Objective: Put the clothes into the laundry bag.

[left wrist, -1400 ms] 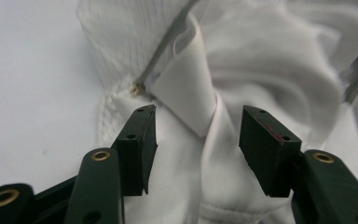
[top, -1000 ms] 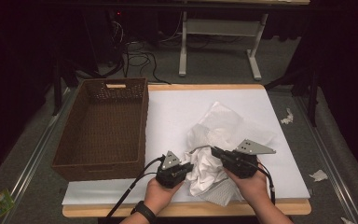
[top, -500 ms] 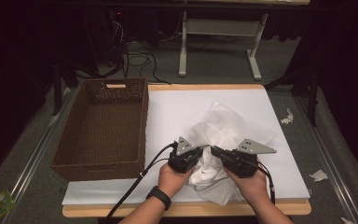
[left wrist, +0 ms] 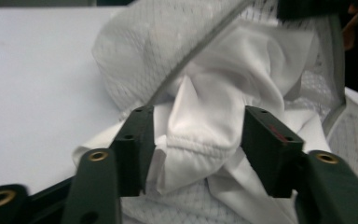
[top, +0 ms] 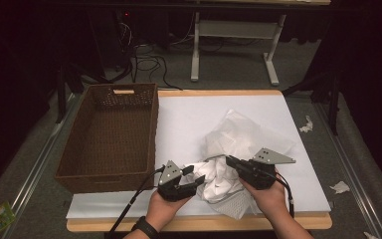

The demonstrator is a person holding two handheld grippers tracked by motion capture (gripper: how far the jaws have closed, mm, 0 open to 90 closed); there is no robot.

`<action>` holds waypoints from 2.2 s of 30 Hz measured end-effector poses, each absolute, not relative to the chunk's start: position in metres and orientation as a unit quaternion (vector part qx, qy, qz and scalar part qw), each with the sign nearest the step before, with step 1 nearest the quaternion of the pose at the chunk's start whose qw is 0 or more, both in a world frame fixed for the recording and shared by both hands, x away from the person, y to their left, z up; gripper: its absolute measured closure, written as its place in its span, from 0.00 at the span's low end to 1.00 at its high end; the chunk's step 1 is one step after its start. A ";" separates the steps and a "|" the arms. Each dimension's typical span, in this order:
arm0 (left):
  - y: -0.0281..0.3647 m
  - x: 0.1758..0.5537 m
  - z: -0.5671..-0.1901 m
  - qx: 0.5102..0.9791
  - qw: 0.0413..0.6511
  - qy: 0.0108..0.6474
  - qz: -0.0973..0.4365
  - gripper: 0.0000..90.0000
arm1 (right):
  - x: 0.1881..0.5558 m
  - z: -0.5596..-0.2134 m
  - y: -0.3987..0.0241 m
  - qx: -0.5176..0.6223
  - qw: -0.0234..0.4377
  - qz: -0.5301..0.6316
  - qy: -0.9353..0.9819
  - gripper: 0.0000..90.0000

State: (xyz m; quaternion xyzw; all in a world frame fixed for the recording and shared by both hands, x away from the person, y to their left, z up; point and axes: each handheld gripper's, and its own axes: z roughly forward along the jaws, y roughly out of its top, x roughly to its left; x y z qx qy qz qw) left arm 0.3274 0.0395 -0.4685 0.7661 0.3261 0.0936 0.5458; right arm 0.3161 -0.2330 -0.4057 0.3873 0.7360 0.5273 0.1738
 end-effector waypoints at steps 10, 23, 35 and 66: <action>0.023 0.340 -0.483 0.806 0.486 0.331 0.063 0.60 | 0.316 -0.408 -0.232 0.387 0.170 0.528 0.737 0.99; 0.010 0.338 -0.448 0.782 0.540 0.299 0.086 0.96 | 0.317 -0.408 -0.228 0.386 0.169 0.526 0.739 0.99; -0.043 0.363 -0.467 0.770 0.536 0.327 0.112 0.93 | 0.315 -0.403 -0.234 0.384 0.169 0.540 0.729 0.99; 0.013 0.319 -0.465 0.778 0.531 0.312 0.125 0.97 | 0.315 -0.404 -0.235 0.387 0.173 0.533 0.733 0.99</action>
